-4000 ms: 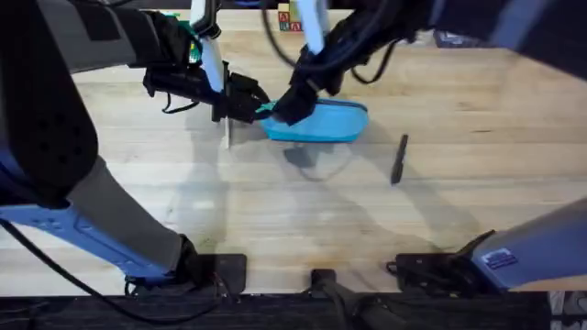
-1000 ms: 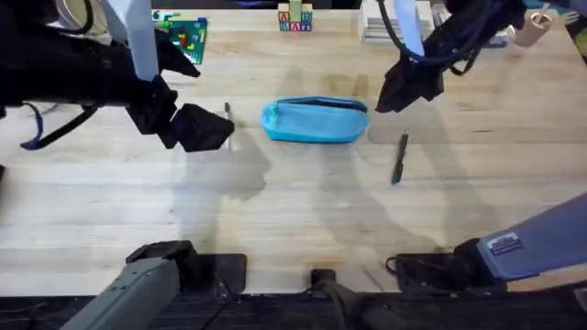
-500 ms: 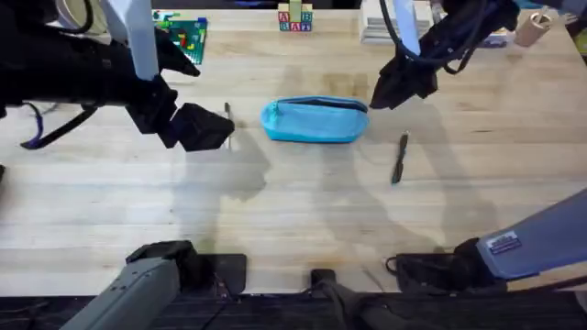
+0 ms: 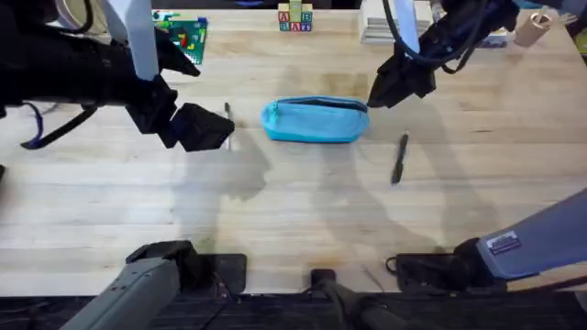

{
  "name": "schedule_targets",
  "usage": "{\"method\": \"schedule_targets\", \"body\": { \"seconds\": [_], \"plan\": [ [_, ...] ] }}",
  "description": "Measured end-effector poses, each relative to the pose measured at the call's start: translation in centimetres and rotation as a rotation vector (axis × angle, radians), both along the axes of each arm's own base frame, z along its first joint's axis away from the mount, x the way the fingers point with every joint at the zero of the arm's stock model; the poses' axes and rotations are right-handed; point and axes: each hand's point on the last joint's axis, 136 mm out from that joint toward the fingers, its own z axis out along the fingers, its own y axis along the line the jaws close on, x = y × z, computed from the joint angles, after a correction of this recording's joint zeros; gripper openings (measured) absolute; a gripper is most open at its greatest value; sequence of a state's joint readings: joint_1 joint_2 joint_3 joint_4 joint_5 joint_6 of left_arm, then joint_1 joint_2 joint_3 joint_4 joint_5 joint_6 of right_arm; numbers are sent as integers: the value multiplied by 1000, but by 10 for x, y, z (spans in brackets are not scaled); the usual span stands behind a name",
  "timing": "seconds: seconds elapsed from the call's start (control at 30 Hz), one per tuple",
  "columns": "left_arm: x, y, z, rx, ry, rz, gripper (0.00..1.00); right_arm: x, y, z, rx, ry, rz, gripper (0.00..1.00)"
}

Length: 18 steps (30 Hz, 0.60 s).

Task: Unzip the bag, pick up the pens from the table one at a time and place them inside, then zip the bag closed.

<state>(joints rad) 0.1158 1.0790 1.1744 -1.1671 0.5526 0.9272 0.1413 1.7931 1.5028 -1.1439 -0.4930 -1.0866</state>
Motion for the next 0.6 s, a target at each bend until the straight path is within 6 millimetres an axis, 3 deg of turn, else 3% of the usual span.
{"method": "schedule_targets", "body": {
  "seconds": [0.2,0.43,0.6],
  "plan": [
    [0,0,0,0,0,0,994,-1,2,-2,0,8,7,30],
    [0,0,0,0,0,0,994,-1,8,-25,-9,72,22,30],
    [0,0,0,0,0,0,995,-4,17,-28,-11,75,49,32]
  ]
}}
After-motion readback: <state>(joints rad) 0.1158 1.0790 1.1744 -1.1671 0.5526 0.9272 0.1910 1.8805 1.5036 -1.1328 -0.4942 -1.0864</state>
